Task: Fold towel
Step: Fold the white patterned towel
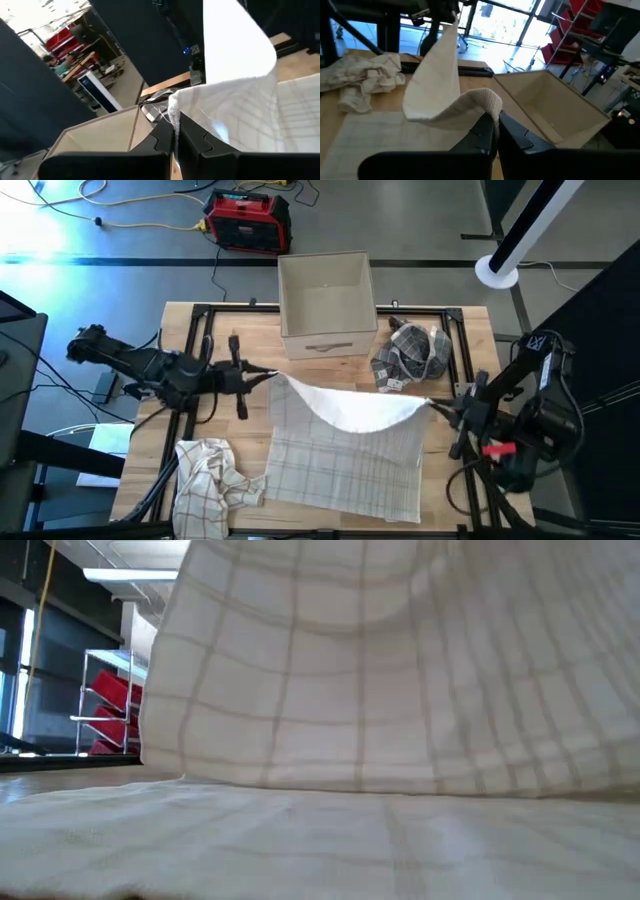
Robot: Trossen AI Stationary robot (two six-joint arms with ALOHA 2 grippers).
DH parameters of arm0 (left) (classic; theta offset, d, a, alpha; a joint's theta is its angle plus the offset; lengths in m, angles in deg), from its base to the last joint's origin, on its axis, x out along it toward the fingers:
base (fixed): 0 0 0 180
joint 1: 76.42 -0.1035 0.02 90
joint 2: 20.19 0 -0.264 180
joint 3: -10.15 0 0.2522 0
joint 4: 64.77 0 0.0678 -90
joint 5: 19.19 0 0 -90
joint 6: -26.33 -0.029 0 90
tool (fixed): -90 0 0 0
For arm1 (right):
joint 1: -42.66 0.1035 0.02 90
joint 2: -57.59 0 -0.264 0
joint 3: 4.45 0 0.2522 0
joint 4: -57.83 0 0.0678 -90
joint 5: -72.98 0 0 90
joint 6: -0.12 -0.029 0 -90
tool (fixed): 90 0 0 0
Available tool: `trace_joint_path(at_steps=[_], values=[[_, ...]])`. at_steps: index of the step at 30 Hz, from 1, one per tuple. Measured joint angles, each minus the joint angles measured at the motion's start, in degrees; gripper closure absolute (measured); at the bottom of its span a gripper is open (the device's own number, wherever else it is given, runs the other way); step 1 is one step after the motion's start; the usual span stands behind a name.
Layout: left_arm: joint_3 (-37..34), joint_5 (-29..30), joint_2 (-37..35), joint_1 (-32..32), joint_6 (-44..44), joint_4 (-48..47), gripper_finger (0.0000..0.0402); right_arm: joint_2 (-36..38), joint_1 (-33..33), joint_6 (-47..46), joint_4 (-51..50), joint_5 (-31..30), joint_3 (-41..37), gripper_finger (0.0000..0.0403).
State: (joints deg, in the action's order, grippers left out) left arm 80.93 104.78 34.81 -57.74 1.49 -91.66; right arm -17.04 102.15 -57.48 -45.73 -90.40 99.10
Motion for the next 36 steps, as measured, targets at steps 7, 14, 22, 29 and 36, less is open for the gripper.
trace_joint_path(at_steps=[7,14,22,29,36], values=[[-0.02,-9.30,-0.26,-12.56,-6.10,1.21,0.0402,11.06,-1.79,2.51,-0.23,-0.22,-8.06,0.0403],[-0.02,-17.78,-0.53,-22.23,-9.29,1.66,0.0402,21.04,-2.51,9.69,-0.10,-4.58,-10.76,0.0403],[-0.02,-29.65,-0.63,-29.76,-7.52,3.81,0.0402,25.83,-2.49,10.95,0.57,-0.12,-11.31,0.0403],[-0.07,-37.40,-0.04,-32.20,-1.76,-6.96,0.0402,27.47,-2.47,-2.07,1.42,7.78,-23.59,0.0403],[-2.85,-44.67,0.57,-28.46,8.95,-12.83,0.0402,27.21,-2.45,-9.26,14.96,20.71,-37.48,0.0403]])
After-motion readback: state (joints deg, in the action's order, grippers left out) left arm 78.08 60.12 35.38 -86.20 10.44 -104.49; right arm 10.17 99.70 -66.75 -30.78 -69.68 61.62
